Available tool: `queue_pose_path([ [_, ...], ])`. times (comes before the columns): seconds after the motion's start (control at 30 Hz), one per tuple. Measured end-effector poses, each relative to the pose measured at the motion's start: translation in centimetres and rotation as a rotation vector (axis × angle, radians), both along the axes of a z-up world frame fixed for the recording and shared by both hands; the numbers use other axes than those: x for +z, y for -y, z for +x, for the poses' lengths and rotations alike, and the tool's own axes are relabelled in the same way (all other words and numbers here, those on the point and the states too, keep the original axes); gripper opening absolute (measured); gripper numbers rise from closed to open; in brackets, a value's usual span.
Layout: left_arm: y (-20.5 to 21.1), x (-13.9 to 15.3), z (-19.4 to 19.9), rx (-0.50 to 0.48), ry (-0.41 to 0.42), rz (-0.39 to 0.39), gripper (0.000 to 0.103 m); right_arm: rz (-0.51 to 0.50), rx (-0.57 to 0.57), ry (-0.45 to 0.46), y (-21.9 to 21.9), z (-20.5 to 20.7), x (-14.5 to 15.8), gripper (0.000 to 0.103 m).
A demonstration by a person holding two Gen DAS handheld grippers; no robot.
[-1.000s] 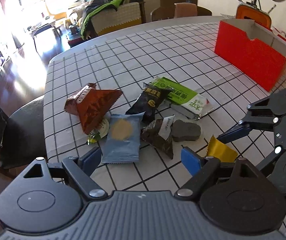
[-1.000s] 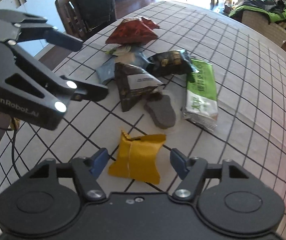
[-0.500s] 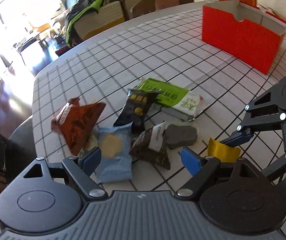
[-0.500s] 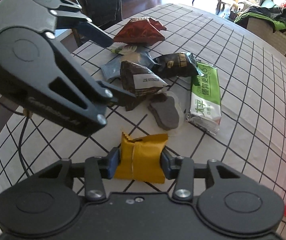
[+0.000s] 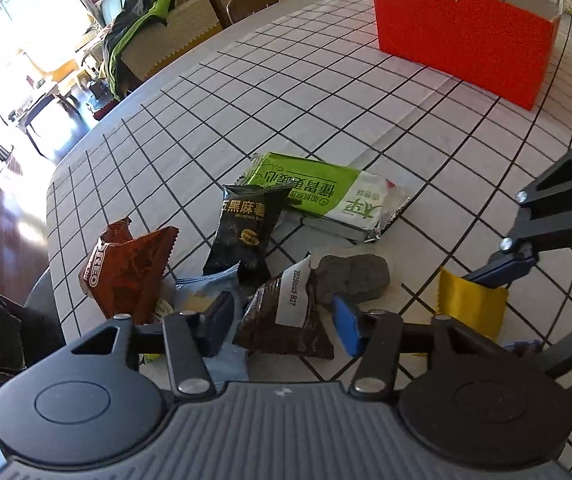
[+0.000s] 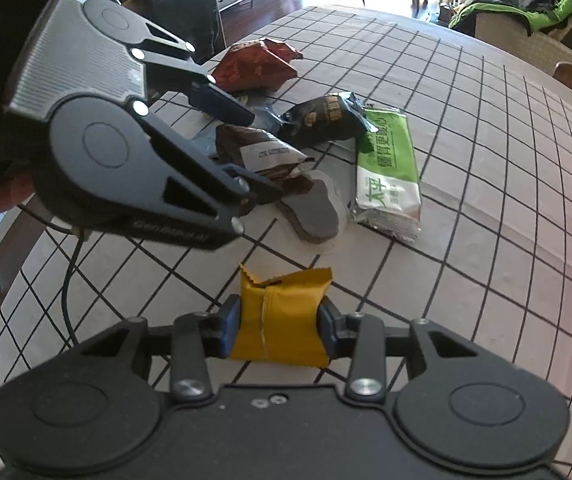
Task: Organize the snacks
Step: 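Grasp the dark wrapped snack with the left gripper while the right lifts the yellow candy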
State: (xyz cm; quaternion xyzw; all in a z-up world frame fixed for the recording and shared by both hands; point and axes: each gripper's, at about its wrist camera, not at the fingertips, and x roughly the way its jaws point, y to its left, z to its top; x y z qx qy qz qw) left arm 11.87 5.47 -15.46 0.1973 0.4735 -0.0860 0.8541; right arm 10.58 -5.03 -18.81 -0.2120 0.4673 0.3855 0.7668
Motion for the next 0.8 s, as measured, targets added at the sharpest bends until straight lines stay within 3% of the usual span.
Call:
queue_pose_path([
  [0.43,-0.1,0.7,0.2,0.035,0.027,-0.009,0.018,0.053,-0.099,0.01,2.8,0.9,1.0,0.039],
  [0.7,-0.3,0.9,0.2,0.071,0.01,-0.017,0.018,0.092,-0.151,-0.008,5.5,1.6,1.3,0.039],
  [0.8,-0.6,0.9,0.3,0.084,-0.015,-0.037,0.028,0.111,-0.165,-0.02,6.2,1.5,1.4,0.039],
])
